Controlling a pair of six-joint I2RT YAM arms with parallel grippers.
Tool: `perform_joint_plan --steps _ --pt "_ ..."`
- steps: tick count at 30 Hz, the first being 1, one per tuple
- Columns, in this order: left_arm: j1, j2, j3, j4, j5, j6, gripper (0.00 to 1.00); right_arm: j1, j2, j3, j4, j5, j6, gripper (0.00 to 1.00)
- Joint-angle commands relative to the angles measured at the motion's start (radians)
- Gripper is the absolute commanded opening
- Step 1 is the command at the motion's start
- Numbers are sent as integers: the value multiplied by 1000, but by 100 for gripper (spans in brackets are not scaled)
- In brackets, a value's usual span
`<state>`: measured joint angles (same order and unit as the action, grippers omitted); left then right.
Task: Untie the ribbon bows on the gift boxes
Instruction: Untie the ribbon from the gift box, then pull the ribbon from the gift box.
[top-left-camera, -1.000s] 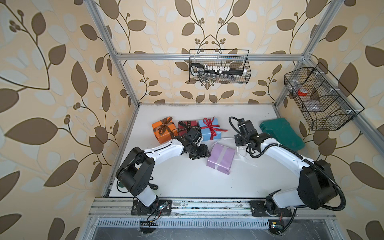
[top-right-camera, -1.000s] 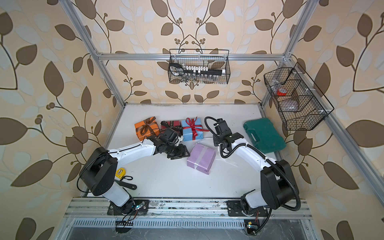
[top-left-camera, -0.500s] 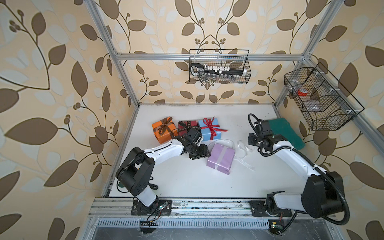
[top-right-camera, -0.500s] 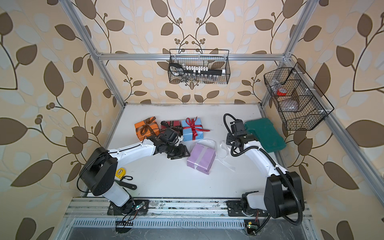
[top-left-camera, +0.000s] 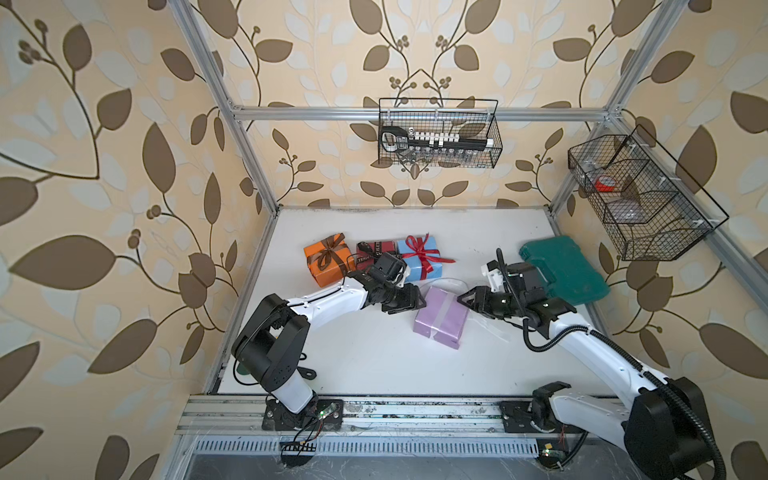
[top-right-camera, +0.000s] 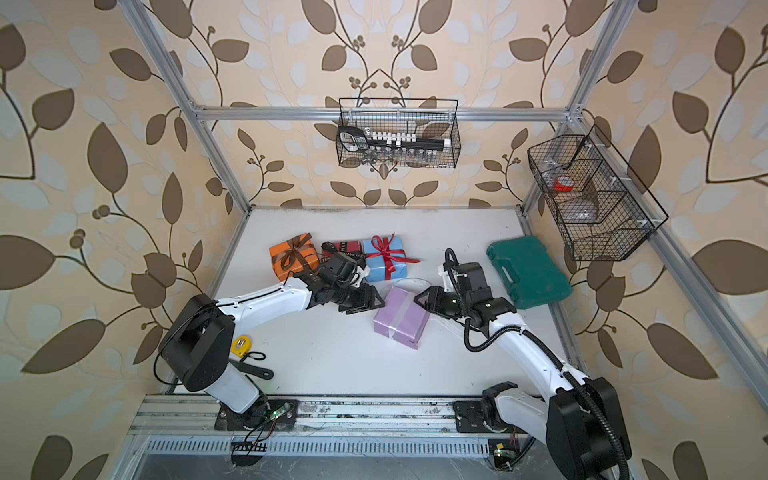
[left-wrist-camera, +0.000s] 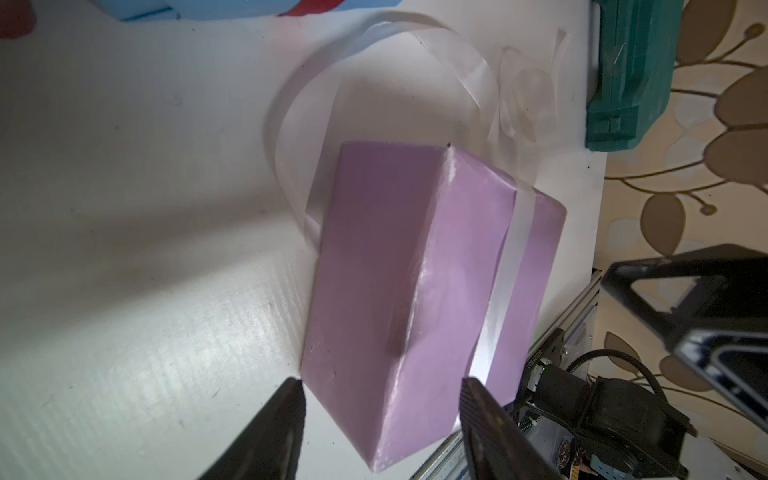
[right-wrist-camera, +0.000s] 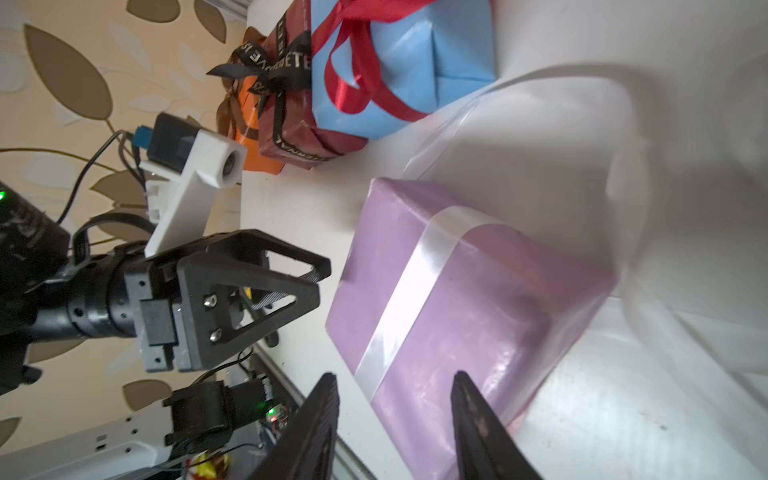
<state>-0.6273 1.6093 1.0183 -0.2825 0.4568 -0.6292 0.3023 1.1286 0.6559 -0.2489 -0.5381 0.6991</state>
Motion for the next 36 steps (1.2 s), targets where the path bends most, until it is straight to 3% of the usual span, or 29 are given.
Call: perform_joint_plan --steps 1,9,24,36 --pt "3 9 29 26 22 33 61 34 2 -33 129 -67 145 44" --pt "4 27 7 64 50 62 55 72 14 -131 224 -26 298 41" --pt "3 87 -24 92 97 74 39 100 108 -117 206 103 342 38" --pt "2 109 -29 95 107 79 37 138 227 -114 353 75 366 38"
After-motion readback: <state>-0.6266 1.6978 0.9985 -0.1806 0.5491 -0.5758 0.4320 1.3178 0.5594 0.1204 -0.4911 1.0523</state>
